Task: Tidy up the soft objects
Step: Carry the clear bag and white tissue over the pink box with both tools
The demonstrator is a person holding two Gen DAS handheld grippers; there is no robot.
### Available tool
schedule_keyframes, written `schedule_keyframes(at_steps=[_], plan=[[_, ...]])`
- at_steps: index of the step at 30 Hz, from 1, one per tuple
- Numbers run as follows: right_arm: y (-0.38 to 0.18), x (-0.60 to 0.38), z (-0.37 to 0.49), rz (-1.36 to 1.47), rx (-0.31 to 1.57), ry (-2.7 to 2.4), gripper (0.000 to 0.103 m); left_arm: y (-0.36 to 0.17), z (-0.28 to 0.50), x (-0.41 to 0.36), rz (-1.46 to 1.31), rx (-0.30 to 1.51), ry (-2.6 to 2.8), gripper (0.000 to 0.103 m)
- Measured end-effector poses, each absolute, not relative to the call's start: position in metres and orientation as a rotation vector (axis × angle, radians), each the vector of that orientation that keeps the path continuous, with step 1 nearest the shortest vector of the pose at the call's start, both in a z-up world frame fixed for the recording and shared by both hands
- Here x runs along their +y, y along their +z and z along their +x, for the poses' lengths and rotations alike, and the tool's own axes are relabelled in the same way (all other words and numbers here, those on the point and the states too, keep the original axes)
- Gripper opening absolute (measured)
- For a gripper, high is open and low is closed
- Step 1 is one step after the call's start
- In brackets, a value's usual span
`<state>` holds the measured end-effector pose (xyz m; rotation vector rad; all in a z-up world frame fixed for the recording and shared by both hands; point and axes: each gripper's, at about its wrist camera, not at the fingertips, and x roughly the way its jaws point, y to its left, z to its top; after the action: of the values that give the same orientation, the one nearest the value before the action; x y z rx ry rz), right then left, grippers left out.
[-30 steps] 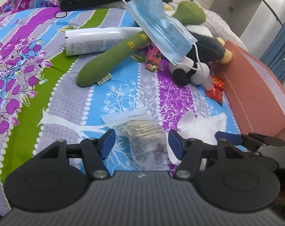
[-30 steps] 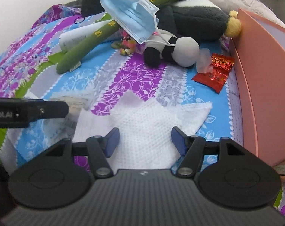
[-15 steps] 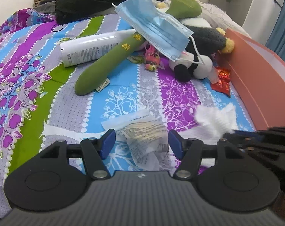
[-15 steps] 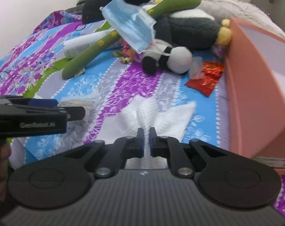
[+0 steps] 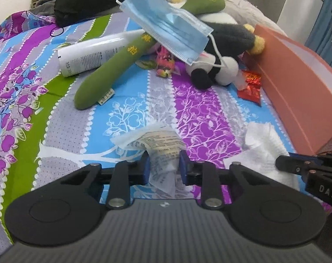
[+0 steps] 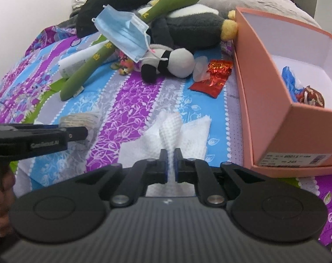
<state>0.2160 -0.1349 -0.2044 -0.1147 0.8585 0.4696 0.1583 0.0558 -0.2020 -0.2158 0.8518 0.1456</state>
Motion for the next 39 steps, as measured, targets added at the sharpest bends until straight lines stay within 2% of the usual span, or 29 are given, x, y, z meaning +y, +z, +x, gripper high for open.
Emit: schedule_keyframes(at_steps=[17,31,39], plan=[[-0.117,-0.147,0.201,-0.005,0.682,0.427,0.009,-0.088,0.139,0.043,-0.234,0.69,-0.007,0.03],[-0.009,-0.202,0.224,0.045,0.434,0.322,0.009,0.024,0.175,-0.018,-0.18,0.506,-0.181,0.03],[0.008,-0.249,0.26,0.082,0.446,0.218,0.01,0.056,0.223,-0.064,-0.173,0.49,-0.271,0.03]])
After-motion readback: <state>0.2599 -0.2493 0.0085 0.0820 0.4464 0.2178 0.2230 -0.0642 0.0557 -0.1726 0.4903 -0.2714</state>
